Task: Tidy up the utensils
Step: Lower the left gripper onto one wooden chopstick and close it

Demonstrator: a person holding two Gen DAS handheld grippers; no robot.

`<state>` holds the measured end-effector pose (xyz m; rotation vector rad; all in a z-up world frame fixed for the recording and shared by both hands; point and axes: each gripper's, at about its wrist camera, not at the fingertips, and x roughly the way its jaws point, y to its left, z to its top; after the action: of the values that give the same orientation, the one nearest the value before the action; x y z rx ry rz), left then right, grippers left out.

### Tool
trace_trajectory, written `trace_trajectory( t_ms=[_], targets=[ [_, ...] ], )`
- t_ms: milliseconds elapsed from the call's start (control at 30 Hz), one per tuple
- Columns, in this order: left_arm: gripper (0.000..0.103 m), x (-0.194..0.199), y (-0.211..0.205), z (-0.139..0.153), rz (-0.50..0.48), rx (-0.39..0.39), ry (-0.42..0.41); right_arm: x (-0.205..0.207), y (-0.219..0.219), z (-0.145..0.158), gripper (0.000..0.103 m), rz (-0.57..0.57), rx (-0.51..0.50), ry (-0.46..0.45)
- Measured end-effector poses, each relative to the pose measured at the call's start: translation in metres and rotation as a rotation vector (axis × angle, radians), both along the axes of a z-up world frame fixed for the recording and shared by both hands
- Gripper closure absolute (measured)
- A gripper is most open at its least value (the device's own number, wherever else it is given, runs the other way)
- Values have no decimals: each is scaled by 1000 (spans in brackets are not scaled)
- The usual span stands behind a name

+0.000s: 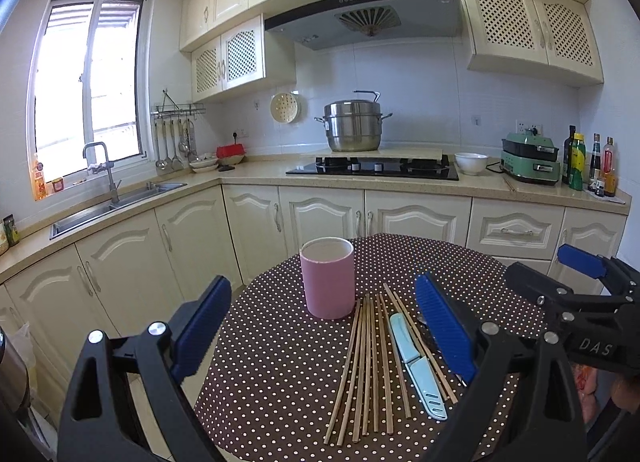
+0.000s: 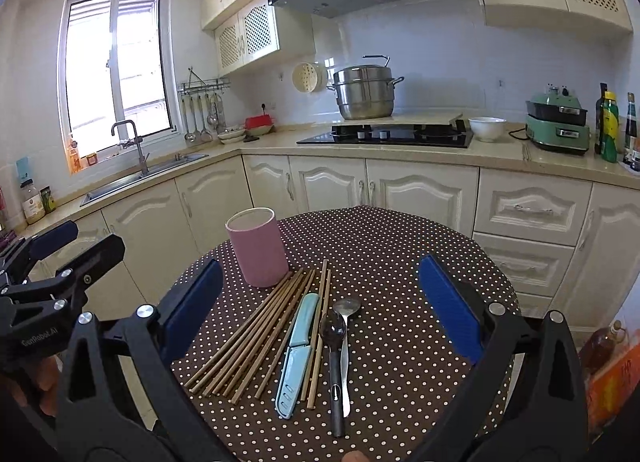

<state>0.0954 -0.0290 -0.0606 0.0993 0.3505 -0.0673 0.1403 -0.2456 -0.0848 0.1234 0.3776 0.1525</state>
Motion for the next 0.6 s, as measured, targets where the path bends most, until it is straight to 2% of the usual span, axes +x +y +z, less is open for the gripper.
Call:
trace_trajectory(
  t_ms=[133, 300, 400, 467, 600],
  targets=[
    [11, 27, 3, -20, -51, -20, 103, 23, -9, -16, 6, -5, -4, 72],
    [12, 77, 15, -56, -117, -76, 314, 47, -18, -39, 6, -38, -38, 168],
    [12, 103, 23, -81, -139, -76, 417, 59, -24, -51, 6, -49, -40, 213],
    [17, 114, 27, -95, -153, -63, 465, 67, -27, -58, 6, -52, -50, 238],
    [36, 138, 28, -124, -191, -43, 591, 80, -31, -72, 6, -59, -60, 280]
  ],
)
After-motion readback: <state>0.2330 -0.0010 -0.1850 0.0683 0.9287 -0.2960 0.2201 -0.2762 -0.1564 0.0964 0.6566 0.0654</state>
